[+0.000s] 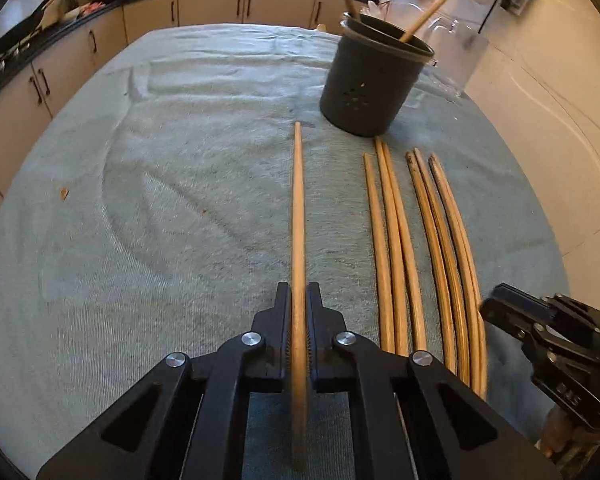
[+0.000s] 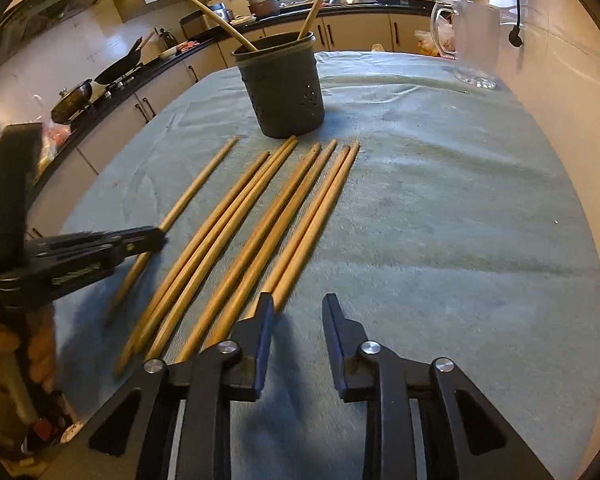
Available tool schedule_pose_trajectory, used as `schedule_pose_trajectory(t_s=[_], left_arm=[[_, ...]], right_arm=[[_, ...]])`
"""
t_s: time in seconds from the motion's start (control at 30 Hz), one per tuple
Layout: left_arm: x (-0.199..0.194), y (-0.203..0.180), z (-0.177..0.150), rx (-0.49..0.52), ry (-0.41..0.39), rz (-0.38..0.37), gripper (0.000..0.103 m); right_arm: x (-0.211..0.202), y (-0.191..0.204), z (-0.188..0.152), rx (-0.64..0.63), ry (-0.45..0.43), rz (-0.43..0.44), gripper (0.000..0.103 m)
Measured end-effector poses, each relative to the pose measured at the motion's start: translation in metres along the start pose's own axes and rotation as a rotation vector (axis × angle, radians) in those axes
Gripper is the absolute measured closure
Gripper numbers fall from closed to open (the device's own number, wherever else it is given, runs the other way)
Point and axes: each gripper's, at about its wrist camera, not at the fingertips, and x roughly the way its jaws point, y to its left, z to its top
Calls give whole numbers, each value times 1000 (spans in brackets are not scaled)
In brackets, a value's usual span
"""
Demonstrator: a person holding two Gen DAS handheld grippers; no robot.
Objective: Organize utensils
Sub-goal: 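Grasp a chopstick with the right tool while the left tool holds its own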
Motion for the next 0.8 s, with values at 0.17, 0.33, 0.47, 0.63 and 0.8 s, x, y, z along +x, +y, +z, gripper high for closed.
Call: schedule_pose_trajectory(t_s=[0.17, 0.33, 0.47, 0.63, 0.8], left_arm=[[-1, -4, -3, 15, -2, 21, 96], [1, -6, -2, 14, -5, 38, 96], [3, -13, -1, 37, -11, 78, 96], [6, -16, 1, 46, 1, 80, 96], [1, -10, -5, 2, 17, 44, 96]], right_arm=[[6, 2, 6, 18, -1, -33, 82], [11, 1, 12, 39, -2, -74, 82], [17, 3, 20, 41, -7, -118, 82], [19, 3, 23, 53, 16, -134, 82], [17, -2, 15, 35, 23, -173, 94]])
